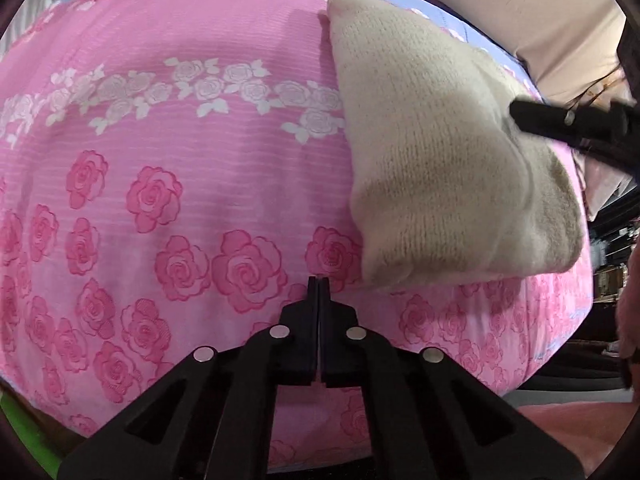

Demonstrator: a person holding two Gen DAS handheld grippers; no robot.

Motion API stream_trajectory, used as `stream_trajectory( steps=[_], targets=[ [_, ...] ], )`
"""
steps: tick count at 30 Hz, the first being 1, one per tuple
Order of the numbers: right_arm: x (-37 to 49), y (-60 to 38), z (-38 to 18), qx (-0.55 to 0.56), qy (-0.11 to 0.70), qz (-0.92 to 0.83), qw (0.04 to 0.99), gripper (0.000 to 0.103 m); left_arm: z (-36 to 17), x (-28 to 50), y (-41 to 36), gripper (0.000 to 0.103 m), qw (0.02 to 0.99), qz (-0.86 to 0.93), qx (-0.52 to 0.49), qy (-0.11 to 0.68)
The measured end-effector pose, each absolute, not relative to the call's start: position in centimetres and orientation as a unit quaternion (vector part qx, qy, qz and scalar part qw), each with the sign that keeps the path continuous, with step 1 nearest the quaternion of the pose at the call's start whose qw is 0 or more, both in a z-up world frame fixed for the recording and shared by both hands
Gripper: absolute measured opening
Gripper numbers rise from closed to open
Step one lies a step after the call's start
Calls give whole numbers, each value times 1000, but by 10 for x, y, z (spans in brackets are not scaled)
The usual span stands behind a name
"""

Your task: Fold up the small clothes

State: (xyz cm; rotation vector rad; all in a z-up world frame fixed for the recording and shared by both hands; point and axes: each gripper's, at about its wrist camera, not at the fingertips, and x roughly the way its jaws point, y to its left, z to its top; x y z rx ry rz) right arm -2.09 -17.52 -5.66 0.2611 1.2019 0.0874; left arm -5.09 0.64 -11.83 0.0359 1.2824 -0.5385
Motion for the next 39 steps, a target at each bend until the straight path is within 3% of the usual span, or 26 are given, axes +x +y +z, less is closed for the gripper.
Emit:
stream_trajectory(
  steps=[3, 6, 9, 11, 13, 15, 19, 22, 25, 27, 29, 32, 33, 34, 35, 37, 39],
  targets=[
    [-17, -188, -86, 126, 594, 30, 794, 21, -98, -57, 6, 0, 777, -250, 22, 577],
    [-19, -204, -46, 176, 549, 17, 817, 24, -64, -53, 6, 3, 799, -244, 35, 549],
    [-7, -213, -26, 136, 520, -5, 843, 25, -36, -42, -11, 10, 815, -253, 46, 520],
    [8, -230, -56, 99, 543, -47, 832, 25, -23, -33, -32, 20, 822, -263, 63, 502],
    [17, -251, -93, 115, 579, -65, 805, 19, -18, -25, -50, 22, 824, -267, 87, 493],
    [12, -267, -72, 180, 553, -64, 811, 19, -19, -19, -67, 22, 823, -267, 108, 490],
    [0, -270, -44, 174, 512, -78, 838, 39, -26, -9, -86, 22, 815, -261, 122, 503],
    [4, -278, -94, 169, 565, -94, 802, 37, -34, -8, -96, 22, 807, -258, 134, 515],
    [-12, -280, -71, 203, 531, -97, 817, 39, -37, -12, -102, 22, 805, -251, 152, 516],
    [-26, -278, -58, 213, 515, -97, 824, 45, -37, -13, -104, 31, 808, -242, 163, 512],
    [-44, -277, -60, 216, 520, -111, 819, 59, -37, -12, -106, 39, 812, -233, 169, 508],
    [-62, -284, -75, 257, 532, -107, 799, 60, -38, -11, -109, 42, 812, -231, 174, 507],
    [-67, -285, -82, 281, 533, -94, 792, 58, -38, -10, -110, 43, 812, -230, 175, 507],
    [-72, -281, -89, 288, 536, -84, 789, 40, -39, -9, -110, 48, 813, -227, 176, 507],
    [-72, -277, -91, 280, 540, -82, 790, 29, -40, -8, -111, 49, 813, -225, 177, 507],
    [-74, -276, -81, 282, 526, -83, 798, 17, -41, -8, -113, 49, 811, -226, 178, 509],
    [-77, -277, -60, 271, 500, -87, 818, 16, -42, -7, -115, 49, 811, -225, 181, 509]
  ],
)
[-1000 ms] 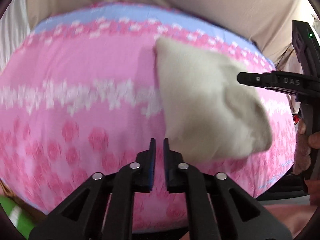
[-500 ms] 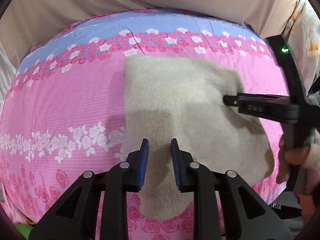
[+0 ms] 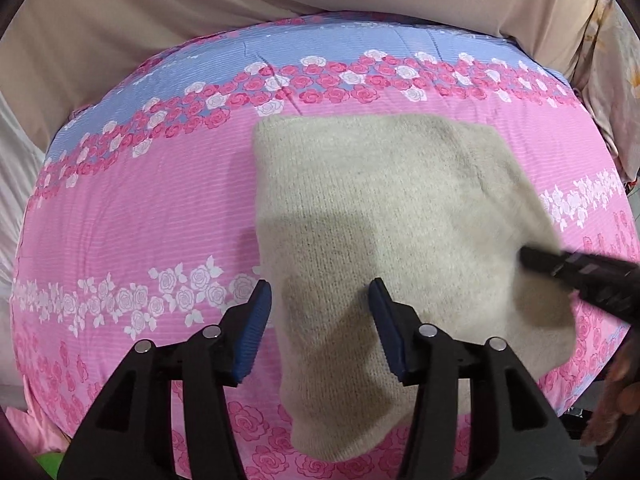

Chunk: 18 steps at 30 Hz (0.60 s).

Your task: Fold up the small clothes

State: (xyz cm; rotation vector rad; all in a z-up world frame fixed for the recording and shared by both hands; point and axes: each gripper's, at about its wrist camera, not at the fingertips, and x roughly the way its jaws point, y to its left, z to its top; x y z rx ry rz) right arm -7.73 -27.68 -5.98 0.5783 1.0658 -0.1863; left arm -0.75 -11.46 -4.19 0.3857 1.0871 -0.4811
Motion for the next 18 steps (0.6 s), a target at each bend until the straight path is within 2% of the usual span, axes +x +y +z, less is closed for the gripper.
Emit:
stream_trajectory(
  steps=[3, 5, 7, 9, 11, 14, 18],
  targets=[
    [-72, -277, -69, 240, 518, -96, 815, 16, -44, -7, -118, 50, 809, -227, 180, 511],
    [-72, -276, -100, 240, 550, -94, 795, 21, -47, -7, -120, 51, 807, -228, 179, 514],
    [-78, -278, -95, 257, 534, -93, 800, 25, -49, -6, -120, 52, 805, -226, 178, 519],
    [-83, -279, -77, 263, 523, -98, 805, 40, -46, -4, -116, 63, 809, -220, 167, 519],
    [-87, -282, -67, 256, 512, -106, 813, 65, -43, 3, -105, 74, 813, -216, 125, 527],
    [-82, -293, -80, 263, 522, -115, 803, 70, -50, 22, -87, 86, 801, -202, 46, 561],
    [-75, -307, -123, 339, 541, -88, 765, 73, -82, 44, -76, 92, 765, -195, -30, 613]
  ],
)
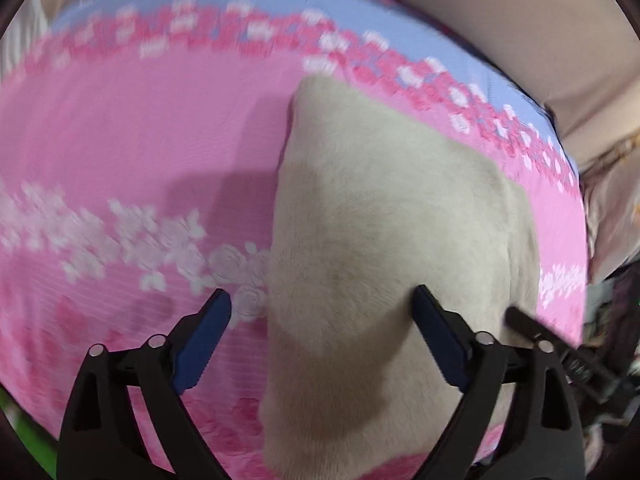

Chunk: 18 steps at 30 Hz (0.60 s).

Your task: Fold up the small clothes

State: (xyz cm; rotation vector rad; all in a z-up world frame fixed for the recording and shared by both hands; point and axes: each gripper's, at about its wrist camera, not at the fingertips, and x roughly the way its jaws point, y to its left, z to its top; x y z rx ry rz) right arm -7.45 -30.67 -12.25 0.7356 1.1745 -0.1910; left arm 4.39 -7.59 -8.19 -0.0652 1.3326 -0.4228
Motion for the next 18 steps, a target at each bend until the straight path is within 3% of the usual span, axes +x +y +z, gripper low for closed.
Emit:
stream_trajectory(
  steps=[3, 4, 5, 6, 8, 10, 18],
  targets=[
    [-80, -312, -140, 409, 517, -60, 750, 74, -104, 52, -73, 94, 740, -201, -79, 637],
    [-81, -313, -139, 410, 509, -55, 755, 66, -108, 52, -73, 90, 731, -208, -101, 642],
    [-80, -312, -140, 416, 508, -37, 753, 51, -112, 53, -73, 77, 720, -220, -121, 647],
    [-81, -313, -139, 425, 506, -35, 750, 50, -113, 54, -74, 76, 711, -228, -130, 653],
    [-82, -311, -127, 415, 502, -38, 758, 39, -105, 55, -76, 55, 709, -237, -128, 651],
    [-86, -307, -108, 412, 486, -39, 770, 37, -91, 54, -76, 49, 707, -251, -128, 649],
    [-95, -277, 2, 379, 416, -6, 826, 36, 9, 57, -49, 48, 729, -313, -144, 591]
  ],
)
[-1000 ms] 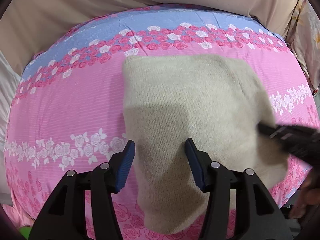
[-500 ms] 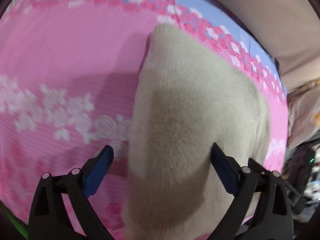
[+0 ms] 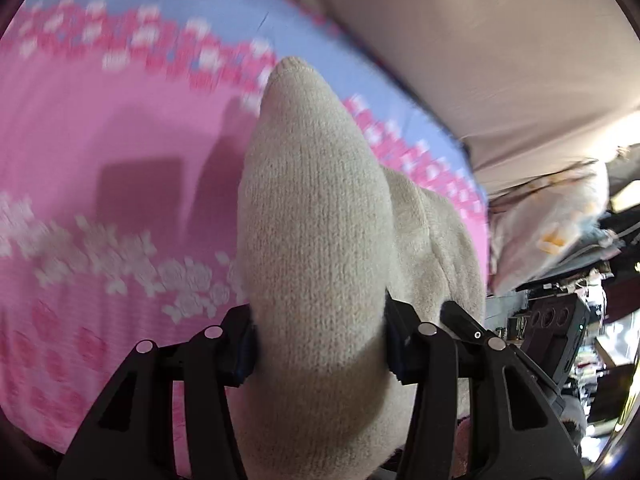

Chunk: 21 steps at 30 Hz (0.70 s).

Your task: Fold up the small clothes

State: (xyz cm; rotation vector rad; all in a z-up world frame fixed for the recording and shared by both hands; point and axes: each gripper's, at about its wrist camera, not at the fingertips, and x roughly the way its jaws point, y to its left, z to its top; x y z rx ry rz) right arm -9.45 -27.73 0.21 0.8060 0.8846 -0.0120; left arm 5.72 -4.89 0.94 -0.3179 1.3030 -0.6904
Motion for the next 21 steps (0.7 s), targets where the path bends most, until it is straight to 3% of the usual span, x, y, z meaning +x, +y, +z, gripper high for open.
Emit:
stream_trajectory(
  steps=[7, 12, 15, 17, 19, 21],
  targets=[
    [-40, -213, 85, 335, 366, 45, 867, 36, 94, 77, 22, 49, 773, -330, -149, 521],
    [4, -156, 106, 296, 353, 75, 885, 37, 131, 101, 79, 51, 806, -319, -137, 480],
    [37, -122, 78, 285, 379, 81, 876, 43, 120, 124, 113, 54, 814, -295, -128, 483],
    [62, -101, 32, 264, 406, 79, 871, 54, 93, 141, 130, 71, 817, -277, -119, 491],
    [82, -86, -31, 232, 440, 44, 866, 55, 43, 162, 150, 82, 834, -223, -102, 494],
    [88, -81, -84, 238, 512, -11, 825, 38, -13, 178, 172, 65, 832, -144, -77, 530]
  ],
)
